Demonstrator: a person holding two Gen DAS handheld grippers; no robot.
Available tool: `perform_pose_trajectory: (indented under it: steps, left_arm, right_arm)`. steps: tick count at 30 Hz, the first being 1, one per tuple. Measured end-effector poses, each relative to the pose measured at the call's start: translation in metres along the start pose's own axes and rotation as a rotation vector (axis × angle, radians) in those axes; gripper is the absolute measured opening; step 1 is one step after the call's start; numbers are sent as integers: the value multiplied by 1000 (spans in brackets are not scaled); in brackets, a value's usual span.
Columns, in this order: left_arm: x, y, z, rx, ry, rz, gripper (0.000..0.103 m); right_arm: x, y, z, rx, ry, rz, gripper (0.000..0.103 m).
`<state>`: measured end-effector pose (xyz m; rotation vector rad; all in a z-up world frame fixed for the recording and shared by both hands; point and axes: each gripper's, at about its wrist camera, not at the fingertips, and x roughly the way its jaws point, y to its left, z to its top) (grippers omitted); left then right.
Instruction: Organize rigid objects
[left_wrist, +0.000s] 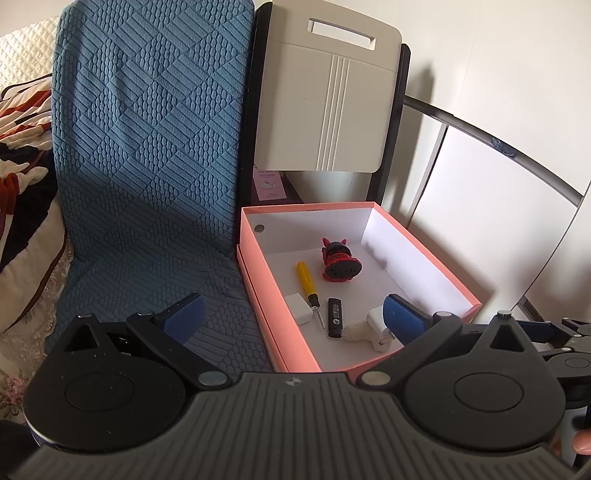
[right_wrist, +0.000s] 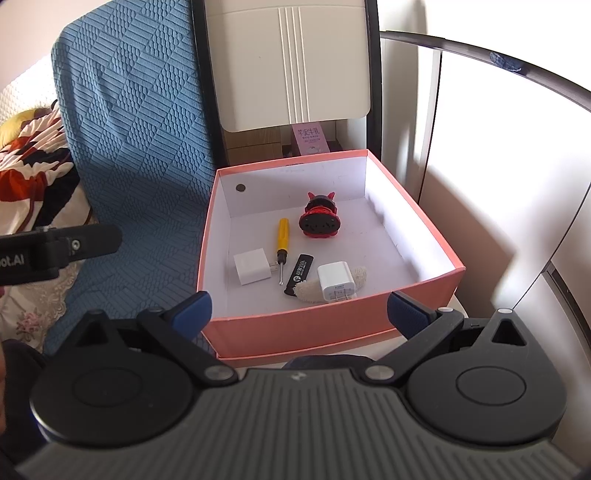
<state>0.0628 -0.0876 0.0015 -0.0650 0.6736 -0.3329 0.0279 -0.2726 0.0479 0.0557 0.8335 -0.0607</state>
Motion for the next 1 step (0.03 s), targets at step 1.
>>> perform_pose_trajectory:
  steps: [1]
  left_arm:
    - [0, 0, 0, 0, 1, 0, 103]
  right_arm:
    - [0, 0, 0, 0, 1, -1, 103]
